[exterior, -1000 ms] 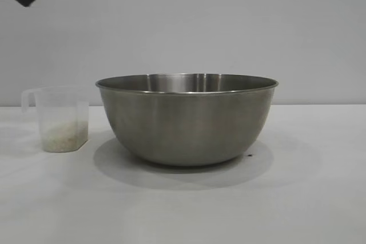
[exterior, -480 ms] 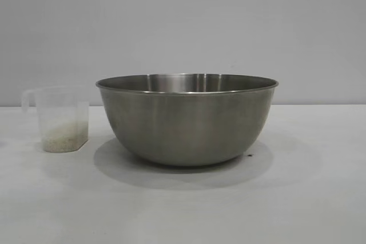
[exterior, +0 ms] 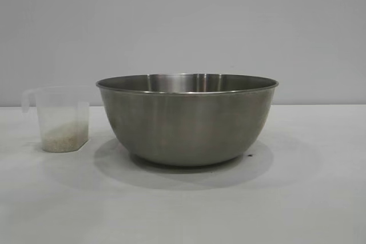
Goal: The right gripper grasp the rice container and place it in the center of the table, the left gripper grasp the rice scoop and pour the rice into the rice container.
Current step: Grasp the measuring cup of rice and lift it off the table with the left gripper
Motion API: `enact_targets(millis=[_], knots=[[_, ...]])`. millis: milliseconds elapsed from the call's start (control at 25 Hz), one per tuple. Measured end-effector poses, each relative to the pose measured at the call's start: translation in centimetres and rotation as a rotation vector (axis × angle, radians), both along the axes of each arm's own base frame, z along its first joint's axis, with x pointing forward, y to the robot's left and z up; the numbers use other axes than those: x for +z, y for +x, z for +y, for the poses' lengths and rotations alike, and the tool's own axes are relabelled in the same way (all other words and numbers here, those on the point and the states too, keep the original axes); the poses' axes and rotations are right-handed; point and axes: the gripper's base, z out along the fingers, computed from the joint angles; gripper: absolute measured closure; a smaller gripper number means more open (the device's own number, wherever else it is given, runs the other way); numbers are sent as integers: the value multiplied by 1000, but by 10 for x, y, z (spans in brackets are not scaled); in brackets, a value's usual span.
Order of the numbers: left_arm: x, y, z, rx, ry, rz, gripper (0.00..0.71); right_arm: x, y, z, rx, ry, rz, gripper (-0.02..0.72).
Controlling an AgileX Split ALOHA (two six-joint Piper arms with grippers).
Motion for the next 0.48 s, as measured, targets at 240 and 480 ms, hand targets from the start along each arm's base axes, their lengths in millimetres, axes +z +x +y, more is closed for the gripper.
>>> enact_targets(millis=[240,480], knots=[[-16,-4,2,156,-18,-198,255,0,0,0,0,0,0,137],[-20,5,7,288,20,-446,255,0,0,0,0,0,0,137]])
